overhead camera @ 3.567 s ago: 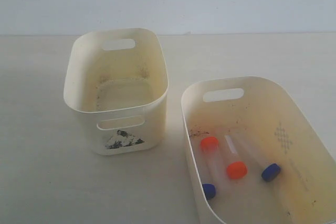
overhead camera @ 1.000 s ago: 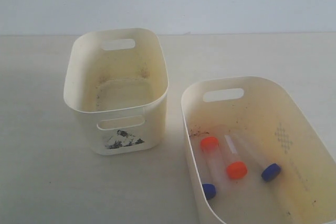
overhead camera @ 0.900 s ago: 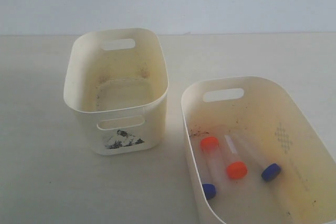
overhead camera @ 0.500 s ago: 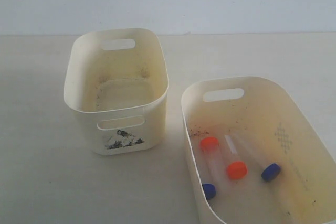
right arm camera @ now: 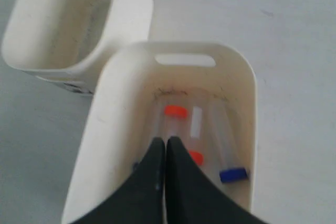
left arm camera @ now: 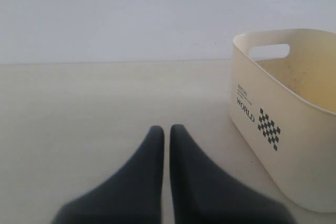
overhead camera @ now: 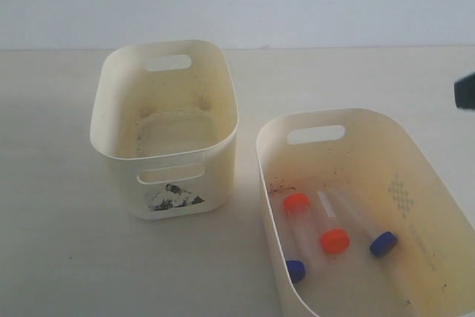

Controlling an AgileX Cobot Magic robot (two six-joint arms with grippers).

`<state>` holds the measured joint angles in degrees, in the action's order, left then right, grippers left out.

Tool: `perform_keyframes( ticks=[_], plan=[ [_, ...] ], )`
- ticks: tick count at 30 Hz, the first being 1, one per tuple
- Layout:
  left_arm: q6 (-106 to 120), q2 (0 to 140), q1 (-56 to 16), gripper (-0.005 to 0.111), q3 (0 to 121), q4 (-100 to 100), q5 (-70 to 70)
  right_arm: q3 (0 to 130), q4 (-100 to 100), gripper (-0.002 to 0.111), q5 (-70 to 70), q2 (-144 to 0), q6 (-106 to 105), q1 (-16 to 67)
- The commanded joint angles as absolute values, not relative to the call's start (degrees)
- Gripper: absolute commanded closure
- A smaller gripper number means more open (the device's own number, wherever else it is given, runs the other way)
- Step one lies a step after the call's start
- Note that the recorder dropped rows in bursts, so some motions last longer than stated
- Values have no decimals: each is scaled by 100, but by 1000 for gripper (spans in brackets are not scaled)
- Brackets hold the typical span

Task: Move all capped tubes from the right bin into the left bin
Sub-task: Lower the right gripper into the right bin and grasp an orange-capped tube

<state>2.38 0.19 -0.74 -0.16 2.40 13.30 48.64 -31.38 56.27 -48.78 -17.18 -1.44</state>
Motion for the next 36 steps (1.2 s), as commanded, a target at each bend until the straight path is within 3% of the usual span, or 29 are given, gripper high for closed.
perform_keyframes(
  ticks=[1, 6, 11, 23, 36],
  plan=[
    [199, 0, -60, 102, 0, 230, 1285, 5540, -2994, 109, 5142, -5170, -1431, 479],
    [199, 0, -60, 102, 0, 230, 1285, 6749, -1248, 109, 5964, -6654, 160, 1940],
    [199, 0, -60, 102, 0, 230, 1285, 6993, 150, 109, 6996, -7645, 1669, 2630],
    [199, 0, -60, 102, 0, 230, 1285, 6906, -470, 109, 6920, -8755, 1361, 2641],
    [199, 0, -60, 102, 0, 230, 1285, 5275, -573, 109, 4212, -8794, 1313, 2641]
  ],
)
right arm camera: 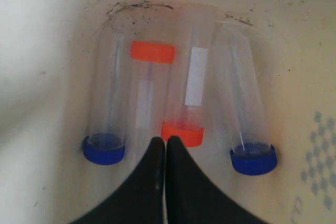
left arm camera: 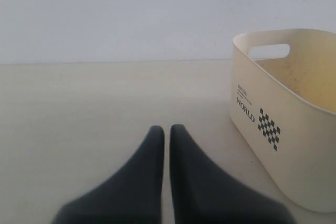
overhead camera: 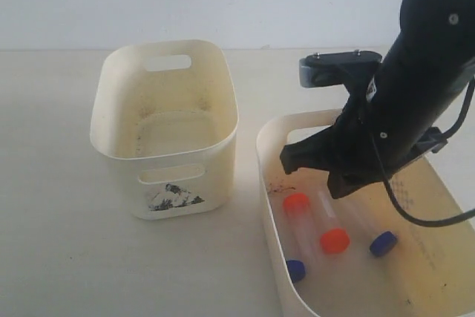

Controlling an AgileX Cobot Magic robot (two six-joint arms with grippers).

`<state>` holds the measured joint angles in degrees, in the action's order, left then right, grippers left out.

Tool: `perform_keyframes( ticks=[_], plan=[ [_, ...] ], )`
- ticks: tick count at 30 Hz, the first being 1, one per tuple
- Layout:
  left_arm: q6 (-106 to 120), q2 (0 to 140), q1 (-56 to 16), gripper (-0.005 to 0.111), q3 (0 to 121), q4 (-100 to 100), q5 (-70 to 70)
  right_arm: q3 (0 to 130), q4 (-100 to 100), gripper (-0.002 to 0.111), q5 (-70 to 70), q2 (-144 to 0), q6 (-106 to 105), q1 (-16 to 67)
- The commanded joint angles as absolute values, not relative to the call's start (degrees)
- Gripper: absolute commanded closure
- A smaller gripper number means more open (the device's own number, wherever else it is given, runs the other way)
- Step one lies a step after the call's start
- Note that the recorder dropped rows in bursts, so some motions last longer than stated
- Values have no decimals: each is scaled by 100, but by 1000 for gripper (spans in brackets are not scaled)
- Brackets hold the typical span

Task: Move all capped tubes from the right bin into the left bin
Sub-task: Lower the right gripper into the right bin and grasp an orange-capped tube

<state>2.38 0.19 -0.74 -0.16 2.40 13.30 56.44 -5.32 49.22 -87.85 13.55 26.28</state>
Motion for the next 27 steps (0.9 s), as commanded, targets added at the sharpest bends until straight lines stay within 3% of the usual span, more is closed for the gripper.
perform_keyframes(
  ticks=[1, 27],
  plan=[
    [199, 0, -60, 102, 0, 230, 1285, 5189, -573, 109, 4088, -8794, 1313, 2641],
    [199, 0, -60, 102, 0, 230, 1285, 5030, -681, 109, 3004, -9327, 1290, 2641]
  ],
)
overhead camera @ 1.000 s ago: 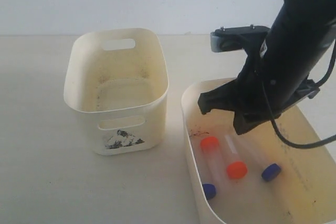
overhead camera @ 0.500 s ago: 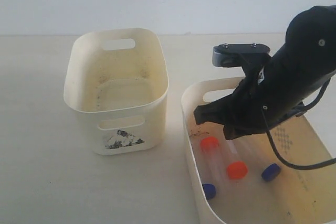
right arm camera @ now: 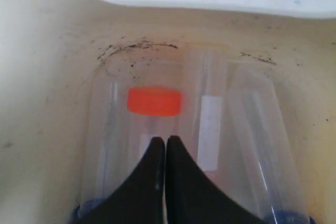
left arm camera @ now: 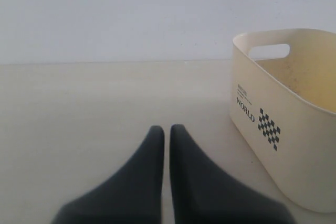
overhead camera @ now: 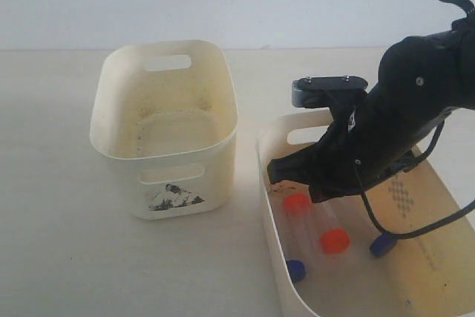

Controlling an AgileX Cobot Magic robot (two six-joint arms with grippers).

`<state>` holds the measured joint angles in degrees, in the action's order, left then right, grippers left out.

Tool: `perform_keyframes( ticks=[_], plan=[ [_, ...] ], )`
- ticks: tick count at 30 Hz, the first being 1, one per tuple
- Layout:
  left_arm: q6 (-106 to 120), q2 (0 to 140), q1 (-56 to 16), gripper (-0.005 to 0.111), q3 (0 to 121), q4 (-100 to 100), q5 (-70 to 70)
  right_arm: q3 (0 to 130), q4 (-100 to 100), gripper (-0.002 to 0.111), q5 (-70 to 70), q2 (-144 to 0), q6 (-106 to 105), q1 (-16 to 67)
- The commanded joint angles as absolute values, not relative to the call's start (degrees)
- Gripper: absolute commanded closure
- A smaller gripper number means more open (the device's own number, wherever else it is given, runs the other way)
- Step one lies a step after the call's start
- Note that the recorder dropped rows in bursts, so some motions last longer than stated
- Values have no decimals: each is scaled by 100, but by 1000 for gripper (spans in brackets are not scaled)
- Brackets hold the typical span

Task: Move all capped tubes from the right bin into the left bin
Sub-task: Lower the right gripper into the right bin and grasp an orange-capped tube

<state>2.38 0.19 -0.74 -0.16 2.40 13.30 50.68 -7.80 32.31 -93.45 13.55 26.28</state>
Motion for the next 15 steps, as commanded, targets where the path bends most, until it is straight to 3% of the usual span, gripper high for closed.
perform_keyframes(
  ticks=[1, 6, 8, 13, 15],
  plan=[
    [199, 0, -60, 102, 0, 230, 1285, 5030, -681, 109, 3004, -9327, 1262, 2641],
    [199, 0, -60, 102, 0, 230, 1285, 5030, -681, 103, 3264, -9394, 1210, 2641],
    [199, 0, -60, 102, 0, 230, 1285, 5030, -715, 94, 3370, -9454, 1002, 2641],
    [199, 0, -60, 102, 0, 230, 1285, 5030, -703, 57, 3507, -9593, 899, 2641],
    [199, 0, -60, 102, 0, 230, 1285, 5030, -703, 57, 3518, -9608, 909, 2641]
  ],
)
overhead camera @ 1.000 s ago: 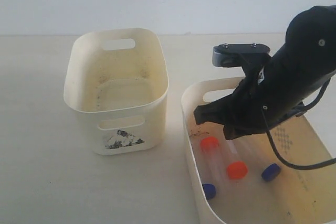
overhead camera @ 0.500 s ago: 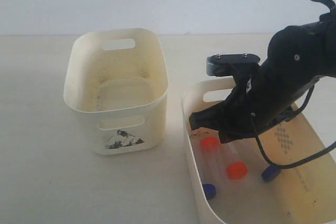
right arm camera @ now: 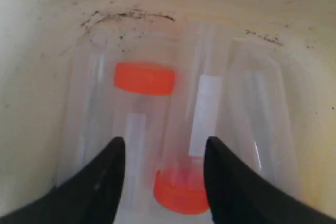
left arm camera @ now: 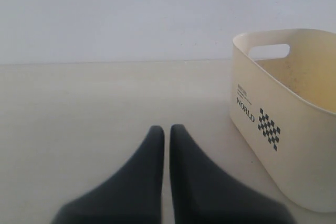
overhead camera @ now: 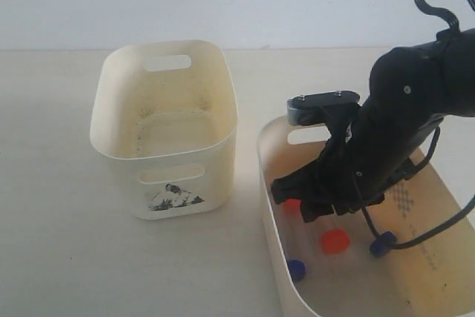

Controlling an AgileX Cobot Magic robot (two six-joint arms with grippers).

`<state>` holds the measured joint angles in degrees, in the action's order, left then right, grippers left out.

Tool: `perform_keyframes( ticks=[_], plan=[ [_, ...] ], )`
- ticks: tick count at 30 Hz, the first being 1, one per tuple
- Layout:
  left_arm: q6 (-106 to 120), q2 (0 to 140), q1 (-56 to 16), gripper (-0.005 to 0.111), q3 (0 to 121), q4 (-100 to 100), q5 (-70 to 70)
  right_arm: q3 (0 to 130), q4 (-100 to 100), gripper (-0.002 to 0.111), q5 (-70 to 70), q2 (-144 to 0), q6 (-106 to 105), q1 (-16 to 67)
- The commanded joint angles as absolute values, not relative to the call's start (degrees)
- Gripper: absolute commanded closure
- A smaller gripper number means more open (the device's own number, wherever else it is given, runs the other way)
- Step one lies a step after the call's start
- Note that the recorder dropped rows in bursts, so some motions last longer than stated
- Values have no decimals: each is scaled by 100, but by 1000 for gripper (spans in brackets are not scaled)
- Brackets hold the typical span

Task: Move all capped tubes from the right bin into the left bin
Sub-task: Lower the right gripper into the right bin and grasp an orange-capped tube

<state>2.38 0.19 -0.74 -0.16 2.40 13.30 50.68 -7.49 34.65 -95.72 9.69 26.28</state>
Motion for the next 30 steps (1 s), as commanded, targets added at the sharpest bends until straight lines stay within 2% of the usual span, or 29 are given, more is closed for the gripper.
perform_keyframes(
  ticks=[1, 4, 12, 19, 21, 24, 30],
  plan=[
    [199, 0, -60, 102, 0, 230, 1285, 5030, -683, 58, 3518, -9608, 909, 2641],
    [199, 0, -60, 102, 0, 230, 1285, 5030, -279, 69, 3657, -9608, 1252, 2641],
    [199, 0, -60, 102, 0, 230, 1285, 5030, 130, 69, 3860, -9661, 1594, 2641],
    [199, 0, -60, 102, 0, 230, 1285, 5030, 325, 70, 3386, -10494, 1960, 2641],
    [199, 0, -60, 102, 0, 230, 1285, 5030, 325, 80, 3386, -10531, 1960, 2641],
    [199, 0, -60, 102, 0, 230, 1285, 5096, 325, 109, 3506, -10445, 1943, 2641],
    [199, 0, -60, 102, 0, 230, 1285, 5483, 325, 108, 4044, -9829, 1717, 2641]
  ],
)
